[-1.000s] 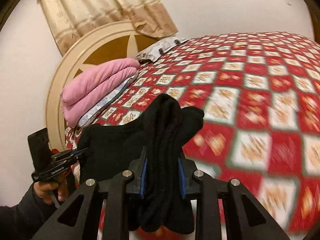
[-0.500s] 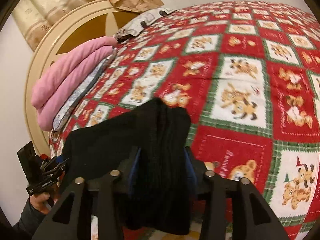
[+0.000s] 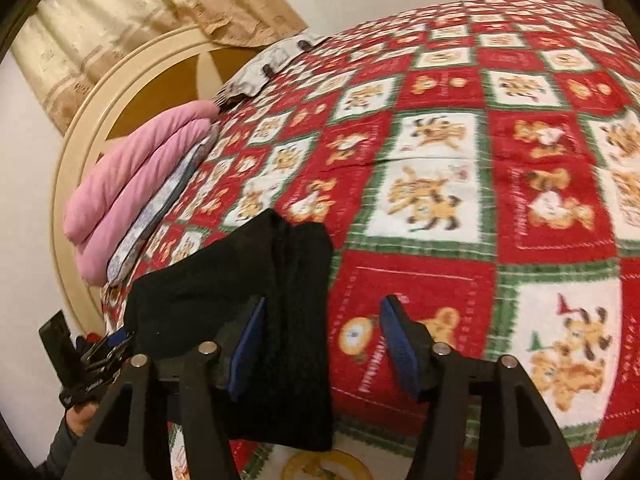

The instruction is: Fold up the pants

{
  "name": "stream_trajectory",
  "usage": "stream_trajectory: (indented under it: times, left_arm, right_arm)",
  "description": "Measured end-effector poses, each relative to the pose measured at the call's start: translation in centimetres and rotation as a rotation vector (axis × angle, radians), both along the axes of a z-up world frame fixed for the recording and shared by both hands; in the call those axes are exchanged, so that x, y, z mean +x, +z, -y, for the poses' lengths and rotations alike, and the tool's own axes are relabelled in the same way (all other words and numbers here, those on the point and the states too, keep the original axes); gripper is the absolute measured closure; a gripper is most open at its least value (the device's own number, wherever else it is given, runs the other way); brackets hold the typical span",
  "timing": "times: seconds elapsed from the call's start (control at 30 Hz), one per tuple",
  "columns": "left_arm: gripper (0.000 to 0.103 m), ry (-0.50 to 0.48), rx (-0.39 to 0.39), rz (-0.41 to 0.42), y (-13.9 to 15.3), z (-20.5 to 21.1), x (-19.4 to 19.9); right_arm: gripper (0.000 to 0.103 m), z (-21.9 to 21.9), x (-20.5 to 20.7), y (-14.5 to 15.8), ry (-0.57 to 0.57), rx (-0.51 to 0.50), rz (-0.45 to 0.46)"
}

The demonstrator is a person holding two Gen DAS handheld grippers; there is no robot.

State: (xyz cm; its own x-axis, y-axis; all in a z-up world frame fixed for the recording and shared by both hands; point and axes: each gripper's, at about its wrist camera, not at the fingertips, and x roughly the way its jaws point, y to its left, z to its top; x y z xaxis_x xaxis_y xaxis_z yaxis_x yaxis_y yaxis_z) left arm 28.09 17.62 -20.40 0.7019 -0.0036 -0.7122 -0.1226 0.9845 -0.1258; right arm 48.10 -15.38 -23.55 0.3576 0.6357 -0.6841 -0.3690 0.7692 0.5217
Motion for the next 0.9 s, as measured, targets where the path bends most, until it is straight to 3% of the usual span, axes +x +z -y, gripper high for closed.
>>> stream_trajectory:
  times: [0.33,0.5,0.67,0.9]
  left_arm:
    - [0.025,0.038,0.057,0.026,3.3,0.2,-4.3]
    - [0.025,0.017,0.102,0.084,6.0,2.4,-7.7]
    - [0.025,-0.027,0.088,0.148,8.6,4.5,-10.6]
    - [0.024,-0.056,0.1,0.209,10.8,6.4,-13.8]
  right_arm:
    - [0.041,4.7,-3.5,3.8,-0.208,-0.051,0.068]
    - [0.041,4.4,-10.2,6.7,-0.171,-0.129,0.164]
    - [0.041,3.3,-17.1,8.8,-0.088,-0.137,0.235]
    - [0.041,1.9,-24.6,11.6,-0.08,-0.193,0.356]
